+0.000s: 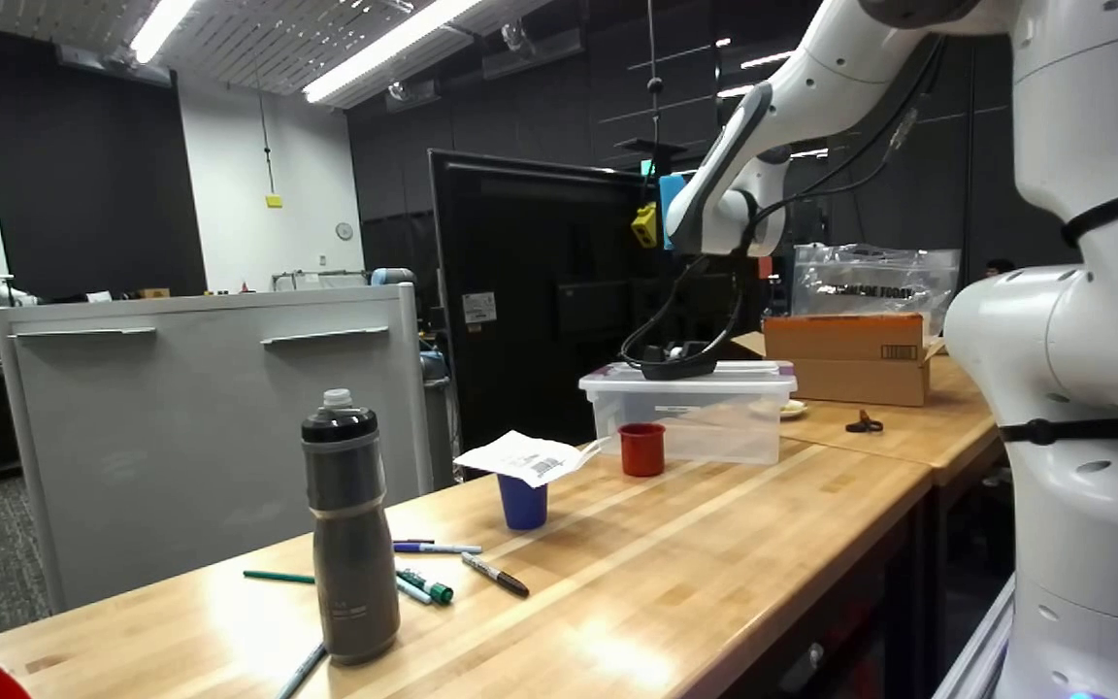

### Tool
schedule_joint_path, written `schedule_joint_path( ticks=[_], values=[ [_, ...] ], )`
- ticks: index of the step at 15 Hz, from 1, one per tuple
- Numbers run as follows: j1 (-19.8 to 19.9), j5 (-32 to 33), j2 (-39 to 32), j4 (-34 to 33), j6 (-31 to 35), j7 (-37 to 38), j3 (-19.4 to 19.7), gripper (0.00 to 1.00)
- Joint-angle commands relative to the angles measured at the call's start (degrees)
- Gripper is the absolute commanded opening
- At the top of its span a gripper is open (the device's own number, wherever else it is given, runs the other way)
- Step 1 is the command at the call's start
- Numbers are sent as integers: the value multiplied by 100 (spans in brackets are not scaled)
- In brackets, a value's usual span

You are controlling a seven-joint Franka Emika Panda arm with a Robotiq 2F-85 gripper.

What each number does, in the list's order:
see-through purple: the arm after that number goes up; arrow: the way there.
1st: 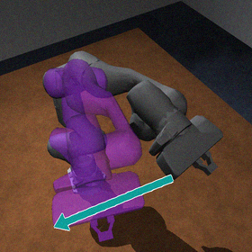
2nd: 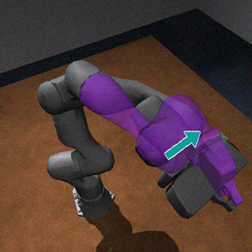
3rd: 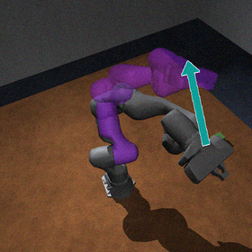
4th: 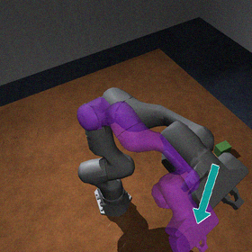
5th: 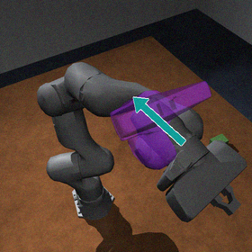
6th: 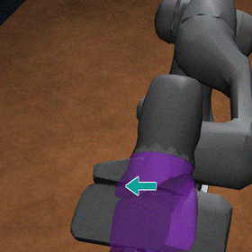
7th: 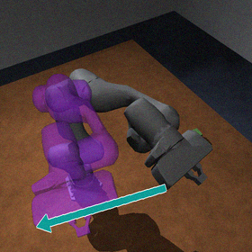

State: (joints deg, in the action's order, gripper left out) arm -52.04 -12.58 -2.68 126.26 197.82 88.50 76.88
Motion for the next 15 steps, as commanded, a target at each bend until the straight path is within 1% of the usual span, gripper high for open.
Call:
schedule_joint_path(
  ticks=[1, 3, 7, 10, 11, 12, 14, 15],
  values=[
    [424, -575, -1244, -304, 0, 797, -284, 100],
    [620, -768, -1789, -402, 0, 1241, -460, 100],
    [1056, -1201, -2934, -655, 6, 2142, -933, 100],
    [1333, -1409, -3846, -930, 10, 2725, -1253, 100],
    [1362, -1389, -4093, -1003, 11, 2865, -1305, 100],
    [1337, -1193, -4129, -1062, 8, 2920, -1332, 100],
    [1206, -944, -4282, -1183, 8, 3039, -1243, 100],
    [1132, -814, -4374, -1339, 36, 3104, -1129, 100]
  ],
)
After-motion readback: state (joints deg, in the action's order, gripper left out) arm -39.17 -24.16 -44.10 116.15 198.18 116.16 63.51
